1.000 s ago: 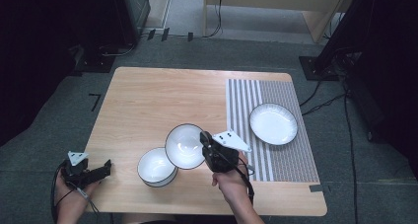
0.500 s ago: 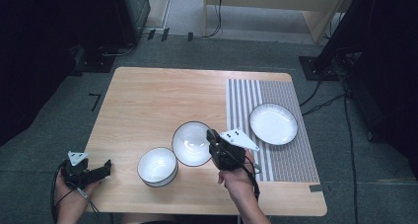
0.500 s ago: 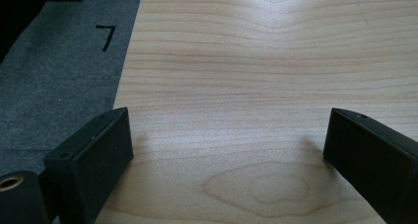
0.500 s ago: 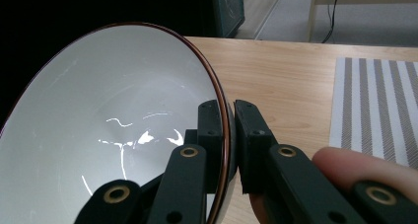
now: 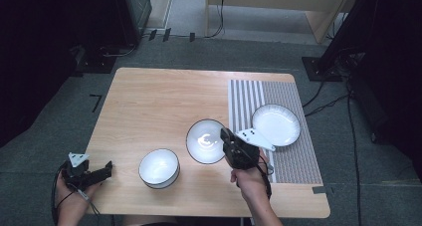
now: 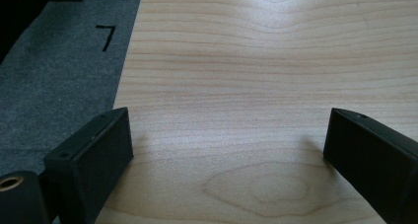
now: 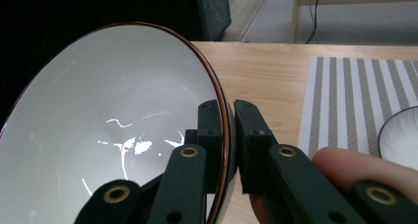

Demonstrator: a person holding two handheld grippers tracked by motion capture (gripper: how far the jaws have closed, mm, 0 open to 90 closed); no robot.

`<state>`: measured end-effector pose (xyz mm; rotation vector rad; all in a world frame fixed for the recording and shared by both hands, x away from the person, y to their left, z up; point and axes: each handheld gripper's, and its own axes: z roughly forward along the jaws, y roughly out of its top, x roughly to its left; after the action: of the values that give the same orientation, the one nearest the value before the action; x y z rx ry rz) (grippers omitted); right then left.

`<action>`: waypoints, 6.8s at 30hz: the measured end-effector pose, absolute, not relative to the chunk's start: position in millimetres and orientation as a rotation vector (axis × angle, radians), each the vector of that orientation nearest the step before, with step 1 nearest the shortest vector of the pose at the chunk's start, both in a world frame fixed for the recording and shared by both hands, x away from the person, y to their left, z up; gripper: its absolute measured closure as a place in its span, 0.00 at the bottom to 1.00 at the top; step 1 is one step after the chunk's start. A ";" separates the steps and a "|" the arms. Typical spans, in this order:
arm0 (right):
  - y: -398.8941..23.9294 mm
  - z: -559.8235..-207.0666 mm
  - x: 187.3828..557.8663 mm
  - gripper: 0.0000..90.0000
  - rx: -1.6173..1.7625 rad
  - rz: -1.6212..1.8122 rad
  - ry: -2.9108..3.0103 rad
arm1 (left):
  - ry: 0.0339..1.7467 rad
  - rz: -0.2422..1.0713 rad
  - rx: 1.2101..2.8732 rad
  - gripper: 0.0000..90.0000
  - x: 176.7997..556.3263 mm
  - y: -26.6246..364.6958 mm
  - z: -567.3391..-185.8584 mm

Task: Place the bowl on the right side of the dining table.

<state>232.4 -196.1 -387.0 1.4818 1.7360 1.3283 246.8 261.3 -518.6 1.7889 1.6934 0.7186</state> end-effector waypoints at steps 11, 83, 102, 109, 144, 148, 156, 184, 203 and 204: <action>-221.6 -391.9 240.6 0.93 1.530 1.304 1.669 | 1.692 0.717 1.792 0.05 246.5 261.3 -518.5; -329.7 -416.6 280.4 0.93 1.751 1.164 1.377 | 1.691 0.717 1.793 0.05 246.3 261.3 -518.4; -353.6 -434.0 294.8 0.93 1.805 1.116 1.338 | 1.691 0.717 1.793 0.05 246.3 261.3 -518.4; -363.3 -441.3 299.3 0.93 1.835 1.088 1.317 | 1.692 0.717 1.792 0.05 246.2 261.2 -518.4; -386.1 -479.1 321.5 0.93 1.943 0.939 1.296 | 1.694 0.718 1.791 0.05 245.9 261.0 -518.4; -386.1 -482.4 323.3 0.93 1.959 0.923 1.299 | 1.694 0.718 1.791 0.05 245.9 261.0 -518.4; -389.4 -483.6 324.4 0.92 2.004 0.935 1.262 | 1.694 0.718 1.792 0.05 245.6 261.0 -518.4; -401.9 -484.0 317.6 0.30 1.926 1.128 1.293 | 1.696 0.718 1.790 0.05 244.7 260.7 -518.4; -398.4 -475.7 296.7 0.00 1.850 1.113 1.382 | 1.692 0.719 1.789 0.05 244.1 260.0 -518.6; -397.6 -476.1 295.4 0.00 1.850 1.112 1.380 | 1.690 0.719 1.791 0.05 244.0 260.0 -518.6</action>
<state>295.4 -397.6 -476.1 1.8499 1.3803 1.1121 244.0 260.0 -518.6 1.7908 1.6904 0.7195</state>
